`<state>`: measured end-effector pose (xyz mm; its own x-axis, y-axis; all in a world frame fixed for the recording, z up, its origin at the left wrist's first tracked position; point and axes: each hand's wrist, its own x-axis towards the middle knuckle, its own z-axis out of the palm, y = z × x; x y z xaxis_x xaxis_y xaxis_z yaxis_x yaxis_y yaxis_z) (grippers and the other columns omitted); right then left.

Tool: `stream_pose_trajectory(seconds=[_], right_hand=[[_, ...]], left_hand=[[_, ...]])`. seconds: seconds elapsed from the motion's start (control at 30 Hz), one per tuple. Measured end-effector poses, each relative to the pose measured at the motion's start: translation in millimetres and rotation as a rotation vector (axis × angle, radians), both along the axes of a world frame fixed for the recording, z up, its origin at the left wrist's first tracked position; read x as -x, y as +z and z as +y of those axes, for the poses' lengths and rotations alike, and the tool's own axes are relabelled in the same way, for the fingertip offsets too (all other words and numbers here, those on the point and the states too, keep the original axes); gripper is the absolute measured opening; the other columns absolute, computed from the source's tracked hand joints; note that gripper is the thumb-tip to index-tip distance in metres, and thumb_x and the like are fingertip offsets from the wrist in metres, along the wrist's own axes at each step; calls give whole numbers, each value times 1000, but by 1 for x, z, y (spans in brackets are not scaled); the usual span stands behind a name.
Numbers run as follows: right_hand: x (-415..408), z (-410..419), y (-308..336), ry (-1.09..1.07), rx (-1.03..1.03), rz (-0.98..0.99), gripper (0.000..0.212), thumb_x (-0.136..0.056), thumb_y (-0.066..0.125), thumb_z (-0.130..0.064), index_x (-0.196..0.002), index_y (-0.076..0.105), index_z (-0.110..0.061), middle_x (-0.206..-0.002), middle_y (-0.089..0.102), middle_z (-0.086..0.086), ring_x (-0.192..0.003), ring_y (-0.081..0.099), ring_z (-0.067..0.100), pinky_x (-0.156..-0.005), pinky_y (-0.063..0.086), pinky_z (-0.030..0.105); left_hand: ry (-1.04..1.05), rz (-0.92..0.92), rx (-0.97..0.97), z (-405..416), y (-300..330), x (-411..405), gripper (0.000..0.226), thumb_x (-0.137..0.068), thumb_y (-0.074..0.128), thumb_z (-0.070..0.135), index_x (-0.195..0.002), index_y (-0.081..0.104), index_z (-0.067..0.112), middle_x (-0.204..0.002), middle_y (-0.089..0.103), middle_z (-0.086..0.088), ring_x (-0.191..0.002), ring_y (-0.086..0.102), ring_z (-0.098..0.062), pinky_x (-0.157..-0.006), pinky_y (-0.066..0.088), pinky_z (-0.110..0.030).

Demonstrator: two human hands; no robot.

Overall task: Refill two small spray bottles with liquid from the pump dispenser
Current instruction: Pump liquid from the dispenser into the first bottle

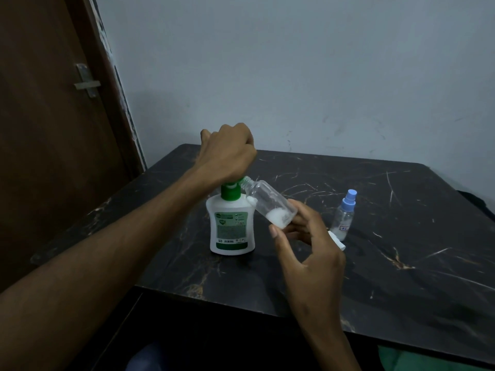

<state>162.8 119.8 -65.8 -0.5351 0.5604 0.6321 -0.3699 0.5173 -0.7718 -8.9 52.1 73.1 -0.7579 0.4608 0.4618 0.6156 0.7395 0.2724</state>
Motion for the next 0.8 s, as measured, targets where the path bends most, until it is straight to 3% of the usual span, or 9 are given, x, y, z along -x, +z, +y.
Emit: stream_pose_trajectory(seconds=[0.13, 0.3, 0.8], right_hand=[[-1, -2, 2, 25, 9, 1, 42, -91, 77, -25, -129, 62, -34, -103, 70, -25, -99, 69, 5, -84, 51, 11], [-4, -1, 3, 42, 33, -4, 40, -92, 76, -27, -130, 66, -27, -104, 71, -24, -95, 71, 5, -79, 52, 11], [-2, -2, 2, 39, 23, -6, 45, -89, 80, -24, -129, 63, -30, -105, 71, -24, -99, 71, 5, -84, 52, 12]], left_hand=[[-13, 12, -2, 0, 6, 0, 28, -88, 49, 7, -91, 75, 16, -94, 71, 1, -93, 62, -22, -102, 30, -46], [-19, 1, 11, -1, 1, -3, 28, -88, 50, 6, -91, 76, 16, -99, 72, -1, -95, 63, -22, -102, 31, -46], [-41, -11, -9, 0, 5, -2, 27, -86, 52, 8, -88, 77, 17, -100, 73, 2, -97, 63, -21, -95, 27, -43]])
